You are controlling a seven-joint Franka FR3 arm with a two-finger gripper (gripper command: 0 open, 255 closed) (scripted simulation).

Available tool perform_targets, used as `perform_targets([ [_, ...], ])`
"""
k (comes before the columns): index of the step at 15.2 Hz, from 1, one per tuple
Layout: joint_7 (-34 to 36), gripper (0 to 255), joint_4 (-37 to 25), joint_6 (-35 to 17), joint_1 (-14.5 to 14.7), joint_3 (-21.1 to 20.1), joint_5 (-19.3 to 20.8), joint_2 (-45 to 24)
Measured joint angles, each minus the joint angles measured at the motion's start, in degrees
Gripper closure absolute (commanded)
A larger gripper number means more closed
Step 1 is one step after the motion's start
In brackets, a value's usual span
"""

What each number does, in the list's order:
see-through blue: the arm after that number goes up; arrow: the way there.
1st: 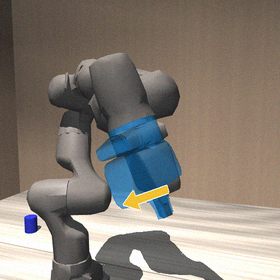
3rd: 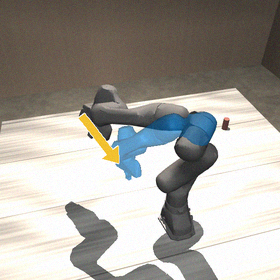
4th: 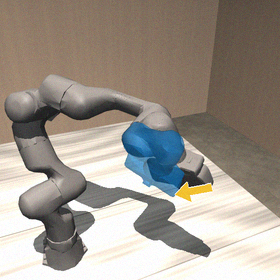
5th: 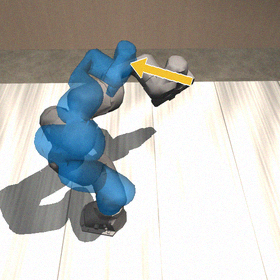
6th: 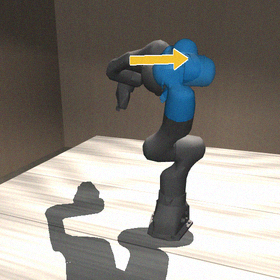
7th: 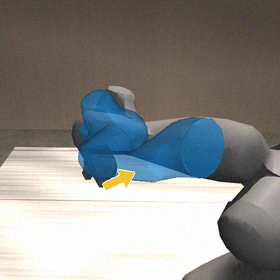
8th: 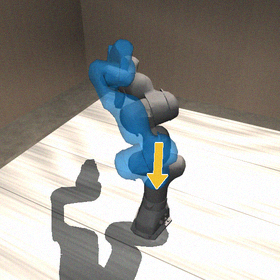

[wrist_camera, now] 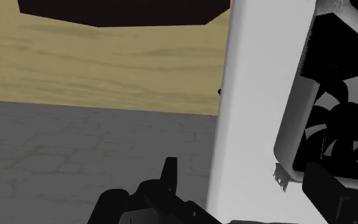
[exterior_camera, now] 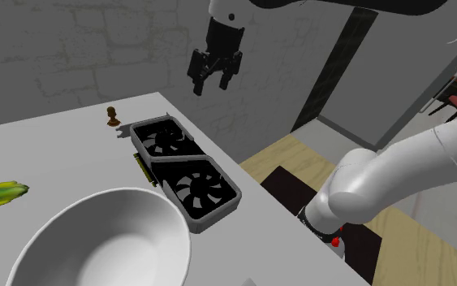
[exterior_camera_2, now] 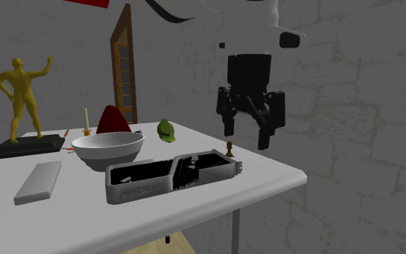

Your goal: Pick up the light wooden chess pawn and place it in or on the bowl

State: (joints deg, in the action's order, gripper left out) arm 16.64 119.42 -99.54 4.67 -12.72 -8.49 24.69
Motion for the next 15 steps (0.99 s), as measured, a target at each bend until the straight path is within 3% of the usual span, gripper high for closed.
perform_targets([
  [8, 8.1, 0, -13.2, -3.6, 1.3, -7.0, 5.0, -16.1],
  [15, 16.0, 0, -28.9, -2.6, 5.0, -11.3, 13.4, -32.0],
])
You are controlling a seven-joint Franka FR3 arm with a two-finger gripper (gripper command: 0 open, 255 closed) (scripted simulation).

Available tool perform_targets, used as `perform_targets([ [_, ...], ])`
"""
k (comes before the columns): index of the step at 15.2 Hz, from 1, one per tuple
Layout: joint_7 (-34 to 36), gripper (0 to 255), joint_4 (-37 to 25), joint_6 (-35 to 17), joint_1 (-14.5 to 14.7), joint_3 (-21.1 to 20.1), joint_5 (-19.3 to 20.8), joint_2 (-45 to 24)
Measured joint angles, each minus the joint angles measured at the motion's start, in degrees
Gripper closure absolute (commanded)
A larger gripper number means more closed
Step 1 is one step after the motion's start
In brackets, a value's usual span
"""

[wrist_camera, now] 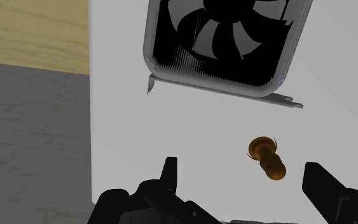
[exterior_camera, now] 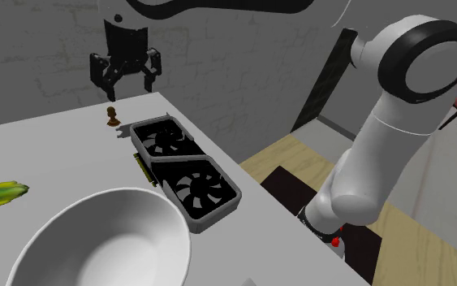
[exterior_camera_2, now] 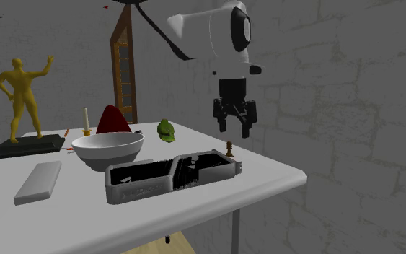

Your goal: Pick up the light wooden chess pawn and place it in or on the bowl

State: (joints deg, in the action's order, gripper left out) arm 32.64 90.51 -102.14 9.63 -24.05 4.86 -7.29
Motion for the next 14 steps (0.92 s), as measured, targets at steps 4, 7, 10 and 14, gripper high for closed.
perform_targets([
  [4, 3.7, 0, -12.0, 3.0, 4.0, -0.9, 5.5, -10.2],
  [7, 4.2, 0, -11.6, 1.6, 4.5, -0.8, 6.2, -11.3],
  [10, 4.4, 0, -9.4, -0.7, 4.3, -0.7, 6.2, -11.4],
  [14, 4.4, 0, -7.8, -2.4, 4.1, -0.6, 6.3, -11.5],
])
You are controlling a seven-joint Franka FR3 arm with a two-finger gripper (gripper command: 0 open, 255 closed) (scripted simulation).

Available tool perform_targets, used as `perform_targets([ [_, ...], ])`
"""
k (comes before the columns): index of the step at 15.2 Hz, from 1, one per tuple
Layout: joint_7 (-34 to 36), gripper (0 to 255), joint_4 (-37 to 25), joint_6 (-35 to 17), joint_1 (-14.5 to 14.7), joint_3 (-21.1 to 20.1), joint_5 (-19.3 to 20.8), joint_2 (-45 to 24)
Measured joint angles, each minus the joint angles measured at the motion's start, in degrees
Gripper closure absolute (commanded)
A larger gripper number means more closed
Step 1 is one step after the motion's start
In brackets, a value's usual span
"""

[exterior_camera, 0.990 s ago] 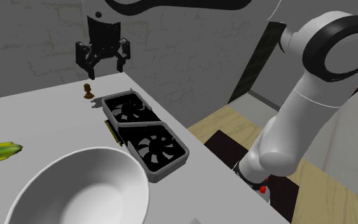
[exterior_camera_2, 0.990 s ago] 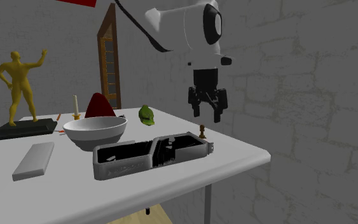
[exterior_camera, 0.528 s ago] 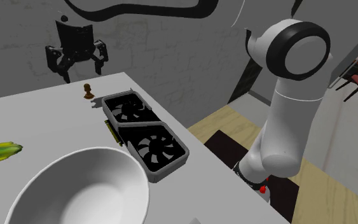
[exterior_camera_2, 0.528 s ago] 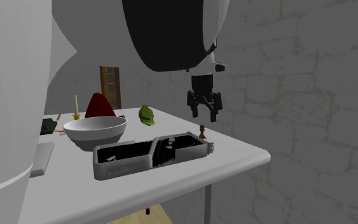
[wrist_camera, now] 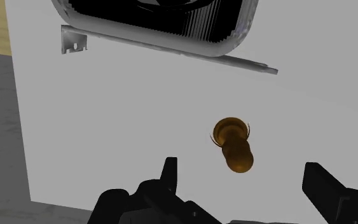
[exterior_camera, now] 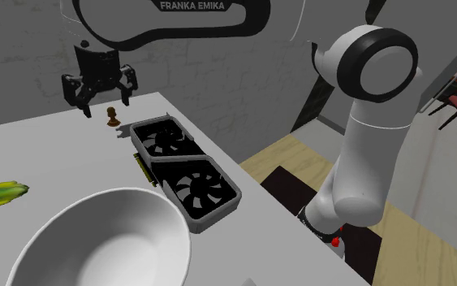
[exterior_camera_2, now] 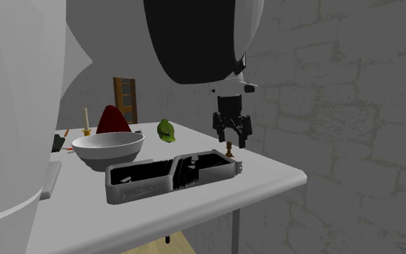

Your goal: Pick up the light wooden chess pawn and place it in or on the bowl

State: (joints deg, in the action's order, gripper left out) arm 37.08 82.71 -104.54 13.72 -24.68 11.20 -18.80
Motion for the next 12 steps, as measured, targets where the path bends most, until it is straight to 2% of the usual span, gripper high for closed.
perform_targets([
  [4, 0.0, 0, 0.2, -0.2, 0.0, 0.0, 0.0, 0.0],
  [5, 0.0, 255, 0.2, -0.2, 0.0, 0.0, 0.0, 0.0],
  [12, 0.0, 255, 0.2, -0.2, 0.0, 0.0, 0.0, 0.0],
])
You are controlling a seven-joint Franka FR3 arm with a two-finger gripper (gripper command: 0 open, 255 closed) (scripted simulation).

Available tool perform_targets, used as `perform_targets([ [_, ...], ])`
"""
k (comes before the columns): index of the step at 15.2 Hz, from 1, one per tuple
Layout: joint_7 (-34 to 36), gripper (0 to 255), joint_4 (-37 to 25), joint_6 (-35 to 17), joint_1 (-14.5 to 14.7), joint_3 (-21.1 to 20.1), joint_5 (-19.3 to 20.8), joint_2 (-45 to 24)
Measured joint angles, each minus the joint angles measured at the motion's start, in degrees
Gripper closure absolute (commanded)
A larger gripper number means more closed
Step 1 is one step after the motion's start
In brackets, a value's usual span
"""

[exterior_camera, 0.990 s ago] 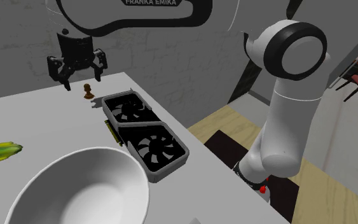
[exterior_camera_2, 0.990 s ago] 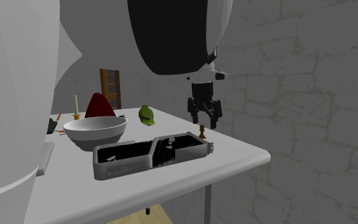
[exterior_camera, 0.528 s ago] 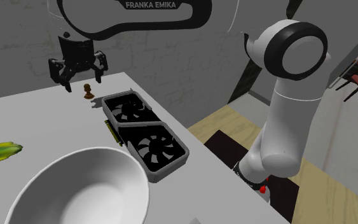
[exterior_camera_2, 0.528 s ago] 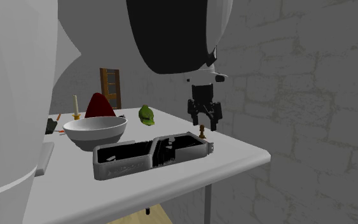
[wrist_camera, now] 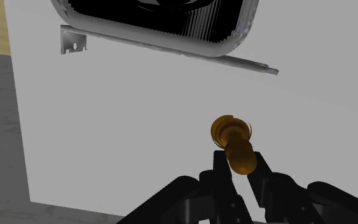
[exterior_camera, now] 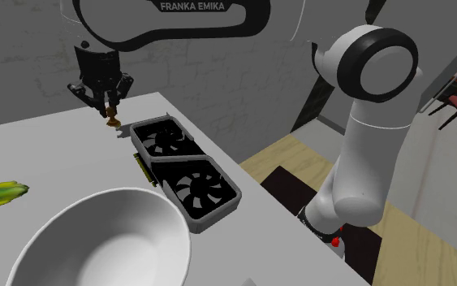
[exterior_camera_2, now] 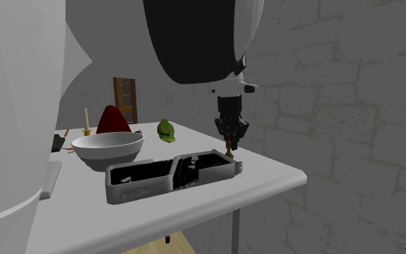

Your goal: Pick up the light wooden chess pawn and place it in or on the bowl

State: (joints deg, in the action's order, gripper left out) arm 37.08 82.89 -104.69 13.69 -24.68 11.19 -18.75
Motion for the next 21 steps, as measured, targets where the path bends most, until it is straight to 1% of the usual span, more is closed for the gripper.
perform_targets([
  [4, 0.0, 255, -0.4, 0.4, 0.1, 0.0, 0.0, -0.1],
  [10, -0.4, 255, -5.2, 4.7, 0.5, -0.1, 0.1, -0.5],
  [17, -0.6, 255, -13.0, 11.1, 1.6, -0.2, 0.6, -2.0],
  [21, -0.7, 255, -18.8, 15.1, 2.8, -0.1, 1.4, -3.8],
])
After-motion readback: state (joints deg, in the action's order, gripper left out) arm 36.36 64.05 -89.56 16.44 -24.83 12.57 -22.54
